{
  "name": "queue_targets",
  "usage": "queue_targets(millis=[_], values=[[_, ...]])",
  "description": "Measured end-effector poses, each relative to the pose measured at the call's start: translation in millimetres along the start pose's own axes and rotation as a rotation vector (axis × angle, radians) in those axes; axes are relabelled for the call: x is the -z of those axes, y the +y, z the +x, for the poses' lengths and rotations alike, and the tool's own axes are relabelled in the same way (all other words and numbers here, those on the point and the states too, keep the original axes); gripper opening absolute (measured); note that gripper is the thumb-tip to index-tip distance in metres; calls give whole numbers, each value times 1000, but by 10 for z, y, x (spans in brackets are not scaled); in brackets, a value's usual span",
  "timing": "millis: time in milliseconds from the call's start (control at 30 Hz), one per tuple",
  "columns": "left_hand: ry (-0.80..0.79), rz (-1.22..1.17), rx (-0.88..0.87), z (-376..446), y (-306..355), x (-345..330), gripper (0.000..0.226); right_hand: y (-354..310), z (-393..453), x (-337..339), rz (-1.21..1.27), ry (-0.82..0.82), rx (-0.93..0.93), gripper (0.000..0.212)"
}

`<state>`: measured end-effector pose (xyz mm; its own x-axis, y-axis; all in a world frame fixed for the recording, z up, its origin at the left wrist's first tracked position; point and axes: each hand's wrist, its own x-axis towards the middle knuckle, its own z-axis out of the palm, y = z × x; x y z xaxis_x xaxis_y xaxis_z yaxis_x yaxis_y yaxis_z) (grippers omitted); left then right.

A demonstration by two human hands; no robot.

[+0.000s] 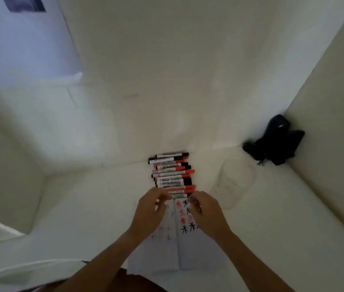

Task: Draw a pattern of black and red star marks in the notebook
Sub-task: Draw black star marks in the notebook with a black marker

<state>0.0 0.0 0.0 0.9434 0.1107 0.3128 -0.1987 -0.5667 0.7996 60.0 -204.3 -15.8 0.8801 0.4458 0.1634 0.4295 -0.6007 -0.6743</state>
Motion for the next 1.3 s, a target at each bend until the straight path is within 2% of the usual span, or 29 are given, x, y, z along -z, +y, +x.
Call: queue_targets(millis=[133, 300, 500, 733, 967, 1067, 1300], values=[[50, 25, 34, -63, -368, -176, 33, 306, -169, -274, 8, 92, 24, 13], [115, 64, -84, -197, -675, -316, 28, 541, -274, -469, -23, 136, 157, 13], [148, 56, -130, -208, -744, -329, 30, 588, -278, -503, -72, 208, 255, 13], [147, 79, -98, -248, -743, -355, 31, 586, -314, -519, -165, 287, 243, 14], [148, 292, -105, -225, -803, -340, 21, 584, -308, -516, -184, 292, 198, 11], [155, 327, -53, -123, -796, -333, 15, 598, -260, -517, -178, 269, 175, 11], [200, 432, -76, 37, -878, -448, 8, 470, 116, -501, -299, 212, 198, 12]])
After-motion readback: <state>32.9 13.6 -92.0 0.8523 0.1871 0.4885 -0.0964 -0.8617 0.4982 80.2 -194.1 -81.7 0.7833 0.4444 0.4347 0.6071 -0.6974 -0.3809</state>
